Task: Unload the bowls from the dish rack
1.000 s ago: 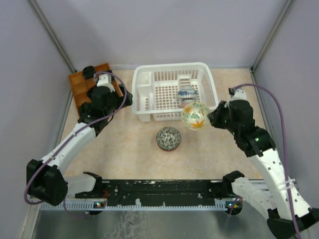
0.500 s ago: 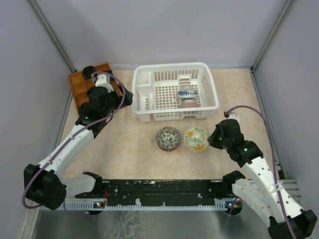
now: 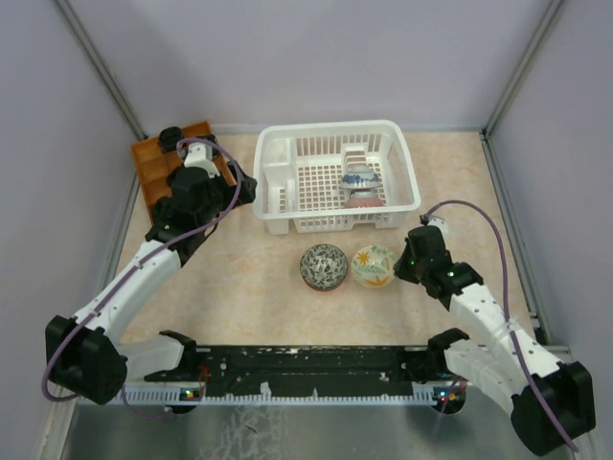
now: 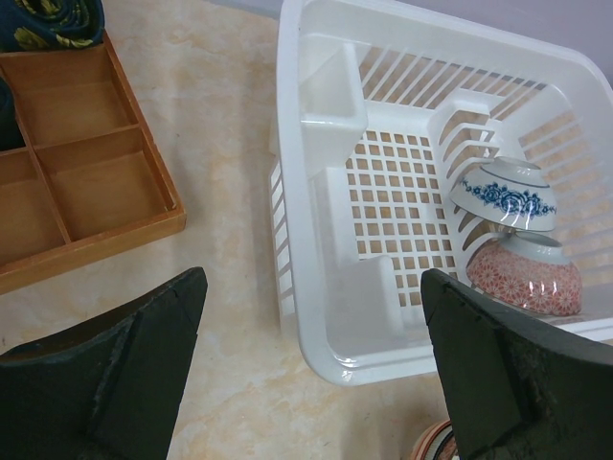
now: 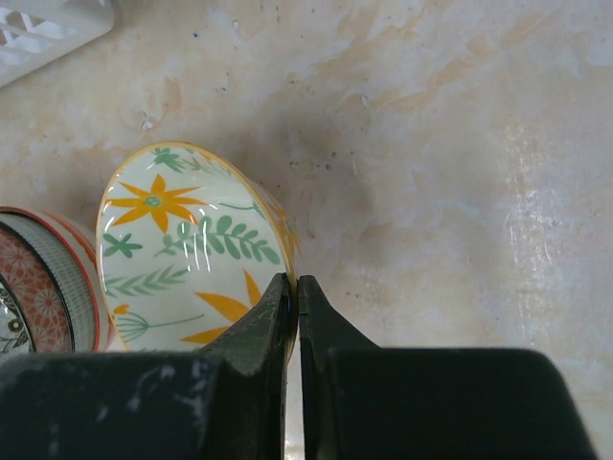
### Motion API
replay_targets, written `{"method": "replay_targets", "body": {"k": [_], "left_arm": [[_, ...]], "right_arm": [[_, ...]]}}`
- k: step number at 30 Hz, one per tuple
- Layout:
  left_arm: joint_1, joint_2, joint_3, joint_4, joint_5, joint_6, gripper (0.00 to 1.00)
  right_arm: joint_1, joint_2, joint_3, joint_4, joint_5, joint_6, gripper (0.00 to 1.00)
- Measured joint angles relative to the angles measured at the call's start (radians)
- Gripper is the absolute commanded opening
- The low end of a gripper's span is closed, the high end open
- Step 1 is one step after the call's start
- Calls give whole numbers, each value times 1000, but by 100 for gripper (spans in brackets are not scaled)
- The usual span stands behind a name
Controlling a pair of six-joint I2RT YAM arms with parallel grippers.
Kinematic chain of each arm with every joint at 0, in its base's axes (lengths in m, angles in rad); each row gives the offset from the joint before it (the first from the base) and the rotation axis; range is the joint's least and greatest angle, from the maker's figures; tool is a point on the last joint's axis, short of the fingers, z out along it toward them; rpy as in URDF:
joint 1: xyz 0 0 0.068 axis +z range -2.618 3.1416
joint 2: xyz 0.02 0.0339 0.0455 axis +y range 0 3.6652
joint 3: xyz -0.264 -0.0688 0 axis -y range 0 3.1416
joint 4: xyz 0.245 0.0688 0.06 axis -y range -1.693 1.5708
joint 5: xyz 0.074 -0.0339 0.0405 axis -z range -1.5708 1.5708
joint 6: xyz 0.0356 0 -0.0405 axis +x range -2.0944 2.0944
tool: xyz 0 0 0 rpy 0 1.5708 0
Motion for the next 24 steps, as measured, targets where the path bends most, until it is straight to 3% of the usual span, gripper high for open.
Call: {"method": "replay_targets", "body": {"k": [14, 24], "left_arm": [[0, 0, 0, 0, 0, 0, 98], [-4, 0, 0, 0, 0, 0, 99]], "right_arm": [[-52, 84, -55, 145, -6, -1, 0], [-52, 82, -87, 178, -7, 0, 29]]}}
